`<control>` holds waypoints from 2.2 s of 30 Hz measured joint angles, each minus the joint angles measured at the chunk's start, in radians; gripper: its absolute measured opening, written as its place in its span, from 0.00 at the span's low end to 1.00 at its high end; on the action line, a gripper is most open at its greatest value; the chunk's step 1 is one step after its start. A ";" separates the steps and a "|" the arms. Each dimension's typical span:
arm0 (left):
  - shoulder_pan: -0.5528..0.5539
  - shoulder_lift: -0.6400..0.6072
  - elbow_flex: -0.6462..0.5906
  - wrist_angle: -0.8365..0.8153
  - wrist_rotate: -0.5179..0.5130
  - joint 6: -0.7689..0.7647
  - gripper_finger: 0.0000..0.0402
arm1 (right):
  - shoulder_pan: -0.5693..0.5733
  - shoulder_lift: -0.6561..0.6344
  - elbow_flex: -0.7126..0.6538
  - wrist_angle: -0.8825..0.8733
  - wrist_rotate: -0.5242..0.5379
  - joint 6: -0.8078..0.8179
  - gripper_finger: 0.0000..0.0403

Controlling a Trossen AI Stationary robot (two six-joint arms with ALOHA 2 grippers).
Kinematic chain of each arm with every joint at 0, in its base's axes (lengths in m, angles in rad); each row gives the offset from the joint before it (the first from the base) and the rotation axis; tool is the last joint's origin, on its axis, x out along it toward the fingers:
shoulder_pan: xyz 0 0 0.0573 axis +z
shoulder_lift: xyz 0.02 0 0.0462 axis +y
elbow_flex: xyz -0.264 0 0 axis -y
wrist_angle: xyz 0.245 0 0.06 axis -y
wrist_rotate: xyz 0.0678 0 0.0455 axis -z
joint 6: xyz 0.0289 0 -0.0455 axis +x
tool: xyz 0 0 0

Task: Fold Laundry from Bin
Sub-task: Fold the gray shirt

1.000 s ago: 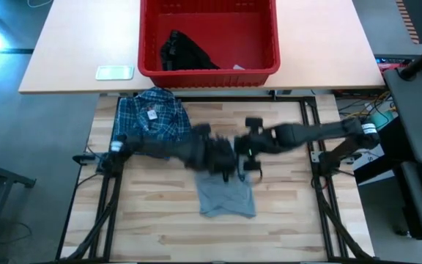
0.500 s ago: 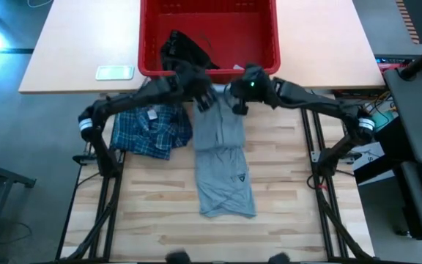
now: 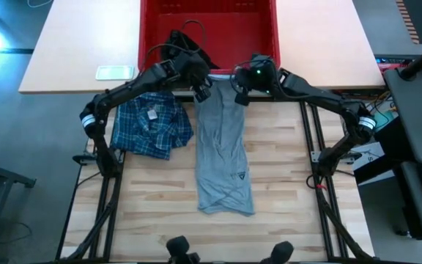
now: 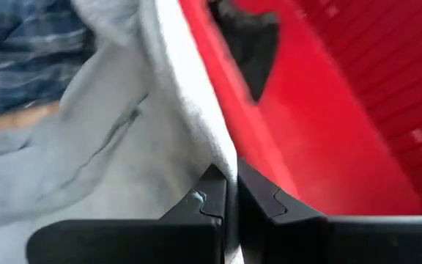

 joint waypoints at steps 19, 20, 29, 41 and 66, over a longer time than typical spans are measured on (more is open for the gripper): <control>-0.287 -0.002 -0.161 -0.247 0.110 -0.241 0.00 | 0.243 0.000 -0.038 -0.529 -0.243 0.269 0.02; -0.308 -0.002 -0.172 -0.247 0.119 -0.259 0.00 | 0.265 0.000 -0.051 -0.531 -0.256 0.289 0.02; -0.517 -0.001 -0.257 -0.224 0.136 -0.445 0.00 | 0.482 0.000 -0.174 -0.514 -0.277 0.447 0.02; -0.741 0.024 -0.322 -0.043 0.126 -0.705 0.00 | 0.728 0.000 -0.206 -0.470 -0.270 0.661 0.02; -0.889 0.201 -0.080 -0.192 0.140 -0.748 0.00 | 0.960 -0.009 -0.275 -0.311 -0.241 0.959 0.02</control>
